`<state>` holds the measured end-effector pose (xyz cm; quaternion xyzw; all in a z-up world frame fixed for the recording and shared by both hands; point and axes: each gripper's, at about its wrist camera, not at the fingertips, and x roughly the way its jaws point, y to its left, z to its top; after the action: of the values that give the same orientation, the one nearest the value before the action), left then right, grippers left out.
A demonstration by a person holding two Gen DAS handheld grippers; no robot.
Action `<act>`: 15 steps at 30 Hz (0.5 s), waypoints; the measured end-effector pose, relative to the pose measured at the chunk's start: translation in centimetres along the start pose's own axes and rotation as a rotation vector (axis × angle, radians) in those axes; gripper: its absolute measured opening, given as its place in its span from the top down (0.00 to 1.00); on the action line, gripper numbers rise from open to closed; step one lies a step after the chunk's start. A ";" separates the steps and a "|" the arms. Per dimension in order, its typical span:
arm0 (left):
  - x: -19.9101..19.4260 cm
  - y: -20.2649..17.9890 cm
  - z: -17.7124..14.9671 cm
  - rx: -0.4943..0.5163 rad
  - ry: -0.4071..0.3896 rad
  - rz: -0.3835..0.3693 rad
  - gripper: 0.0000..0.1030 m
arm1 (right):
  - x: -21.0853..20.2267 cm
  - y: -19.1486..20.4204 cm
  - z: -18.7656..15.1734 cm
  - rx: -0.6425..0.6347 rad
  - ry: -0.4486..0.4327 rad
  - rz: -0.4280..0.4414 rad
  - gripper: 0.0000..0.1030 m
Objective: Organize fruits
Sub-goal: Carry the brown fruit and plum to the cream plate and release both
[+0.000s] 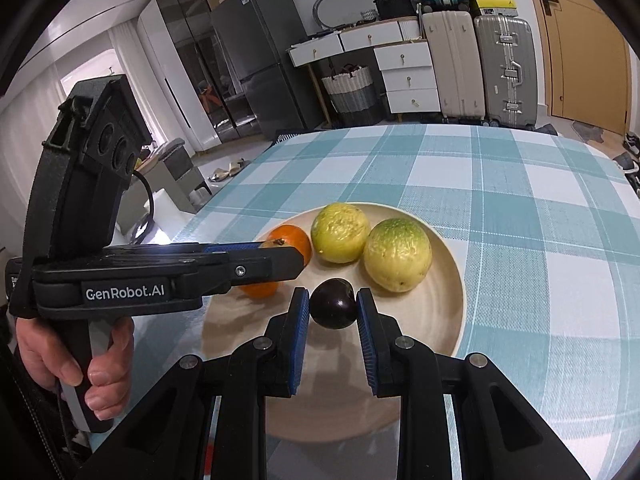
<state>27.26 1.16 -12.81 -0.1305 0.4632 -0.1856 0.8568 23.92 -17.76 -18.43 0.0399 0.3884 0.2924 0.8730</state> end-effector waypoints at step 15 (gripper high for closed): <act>0.6 0.8 0.6 -0.038 -0.012 -0.014 0.75 | 3.0 0.2 0.8 -0.018 0.040 -0.024 0.76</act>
<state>28.19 1.68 -13.25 -0.1511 0.4607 -0.1820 0.8555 25.96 -15.90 -19.78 0.0213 0.4037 0.2860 0.8688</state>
